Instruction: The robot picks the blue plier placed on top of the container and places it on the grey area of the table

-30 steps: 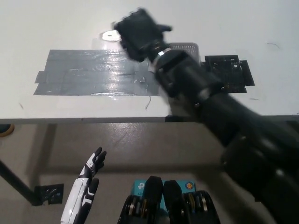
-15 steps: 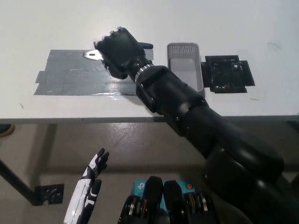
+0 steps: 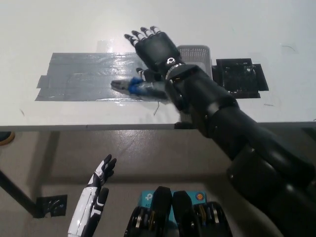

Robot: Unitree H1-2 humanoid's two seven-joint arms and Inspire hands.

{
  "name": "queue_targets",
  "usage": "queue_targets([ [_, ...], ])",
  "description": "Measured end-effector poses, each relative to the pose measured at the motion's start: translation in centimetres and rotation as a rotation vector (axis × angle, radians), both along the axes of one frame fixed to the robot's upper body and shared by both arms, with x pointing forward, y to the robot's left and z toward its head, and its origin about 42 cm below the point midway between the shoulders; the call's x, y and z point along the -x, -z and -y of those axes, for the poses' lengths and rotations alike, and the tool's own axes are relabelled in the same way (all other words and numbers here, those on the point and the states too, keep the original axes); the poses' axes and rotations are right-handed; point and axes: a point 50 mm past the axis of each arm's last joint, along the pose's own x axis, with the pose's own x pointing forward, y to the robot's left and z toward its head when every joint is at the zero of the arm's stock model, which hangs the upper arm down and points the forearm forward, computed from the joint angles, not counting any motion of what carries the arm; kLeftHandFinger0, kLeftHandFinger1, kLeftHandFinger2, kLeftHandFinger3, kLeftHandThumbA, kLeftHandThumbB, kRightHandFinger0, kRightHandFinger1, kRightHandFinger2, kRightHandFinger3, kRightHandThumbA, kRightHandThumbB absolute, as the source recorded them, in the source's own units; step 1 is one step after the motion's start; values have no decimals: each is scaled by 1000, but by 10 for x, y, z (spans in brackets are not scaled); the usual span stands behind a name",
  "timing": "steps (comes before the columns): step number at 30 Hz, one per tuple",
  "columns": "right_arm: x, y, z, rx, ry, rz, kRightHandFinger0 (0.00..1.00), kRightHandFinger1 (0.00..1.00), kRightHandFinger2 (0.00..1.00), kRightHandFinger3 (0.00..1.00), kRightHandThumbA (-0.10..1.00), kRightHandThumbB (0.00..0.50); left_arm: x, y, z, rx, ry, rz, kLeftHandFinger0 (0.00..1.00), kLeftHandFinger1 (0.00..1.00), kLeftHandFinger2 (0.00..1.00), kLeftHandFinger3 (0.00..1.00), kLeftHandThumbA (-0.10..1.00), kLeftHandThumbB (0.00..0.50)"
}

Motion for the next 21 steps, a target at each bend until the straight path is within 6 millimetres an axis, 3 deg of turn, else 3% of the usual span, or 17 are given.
queue_targets([
  [5, -4, -5, 8, -9, 15, 6, 1000, 1000, 1000, 1000, 686, 364, -4, -4, 1, -8, 4, 15, 1000, 1000, 1000, 1000, 1000, 164],
  [10, -9, -22, 11, -67, 15, 20, 1000, 1000, 1000, 1000, 853, 332, -7, -6, 2, -11, 6, 23, 1000, 1000, 1000, 1000, 1000, 177],
  [12, -12, -39, 13, -119, 3, 39, 1000, 1000, 1000, 1000, 907, 307, -7, -6, 3, -11, 6, 23, 1000, 1000, 1000, 1000, 1000, 193],
  [14, -16, -65, 16, -219, -23, 67, 1000, 1000, 1000, 1000, 884, 291, -8, -7, 3, -11, 5, 24, 1000, 1000, 1000, 1000, 1000, 202],
  [16, -18, -98, 23, -330, -63, 115, 1000, 1000, 1000, 1000, 846, 270, -10, -8, 3, -12, 4, 27, 1000, 1000, 1000, 1000, 1000, 199],
  [18, -18, -129, 31, -409, -98, 176, 1000, 1000, 1000, 1000, 899, 263, -11, -9, 2, -12, 3, 30, 1000, 1000, 1000, 1000, 1000, 202],
  [21, -13, -152, 42, -474, -133, 230, 1000, 1000, 1000, 1000, 921, 257, -13, -8, 2, -12, 2, 29, 1000, 1000, 1000, 1000, 1000, 188],
])
